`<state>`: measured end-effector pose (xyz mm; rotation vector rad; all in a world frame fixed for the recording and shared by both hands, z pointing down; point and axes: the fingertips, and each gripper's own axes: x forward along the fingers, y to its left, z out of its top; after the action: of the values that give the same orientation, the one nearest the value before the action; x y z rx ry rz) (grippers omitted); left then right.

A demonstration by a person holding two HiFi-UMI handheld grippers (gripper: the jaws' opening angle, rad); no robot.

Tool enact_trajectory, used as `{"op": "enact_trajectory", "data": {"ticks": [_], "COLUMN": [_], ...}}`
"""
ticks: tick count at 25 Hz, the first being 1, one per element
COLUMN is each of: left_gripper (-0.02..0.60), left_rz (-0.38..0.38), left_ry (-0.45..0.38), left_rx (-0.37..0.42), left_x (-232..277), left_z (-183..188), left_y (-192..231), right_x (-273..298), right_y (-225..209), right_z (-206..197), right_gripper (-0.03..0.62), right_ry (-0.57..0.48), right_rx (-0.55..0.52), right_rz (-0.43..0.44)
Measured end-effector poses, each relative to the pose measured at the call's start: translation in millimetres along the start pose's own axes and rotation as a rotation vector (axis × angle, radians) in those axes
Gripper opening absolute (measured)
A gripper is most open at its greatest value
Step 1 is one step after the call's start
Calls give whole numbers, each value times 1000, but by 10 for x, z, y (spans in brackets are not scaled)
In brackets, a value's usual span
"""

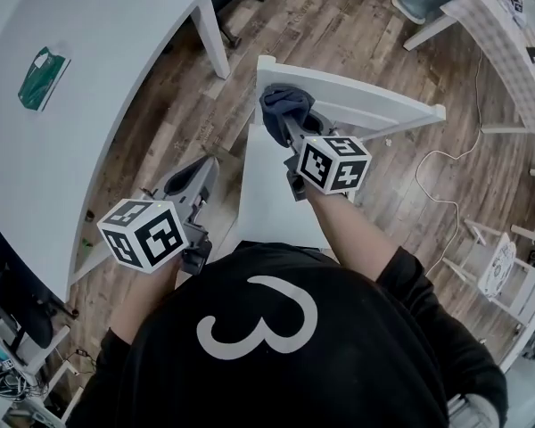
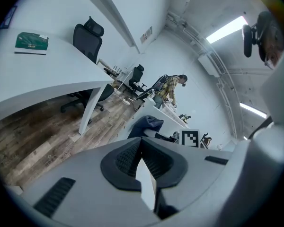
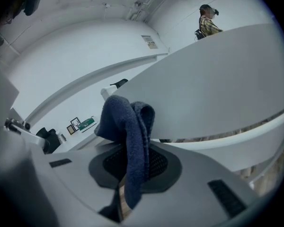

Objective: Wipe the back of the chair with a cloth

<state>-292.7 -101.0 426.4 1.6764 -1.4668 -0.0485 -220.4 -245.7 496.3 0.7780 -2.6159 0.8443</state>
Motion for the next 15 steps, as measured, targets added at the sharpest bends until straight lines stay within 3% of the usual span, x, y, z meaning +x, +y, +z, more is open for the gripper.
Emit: {"op": "enact_trajectory", "data": {"ticks": [15], "left_gripper": [14], "left_rz": [19], "left_ry": [5], "left_rx": [-20], "left_x": [-18], "left_z": [4], "left_y": [169], "right_x": [193], "right_y": [-79], "right_z": [-18], "right_gripper": [51], "right_ry": [-5], "right_rx": [-27], "right_rz": [-75]}}
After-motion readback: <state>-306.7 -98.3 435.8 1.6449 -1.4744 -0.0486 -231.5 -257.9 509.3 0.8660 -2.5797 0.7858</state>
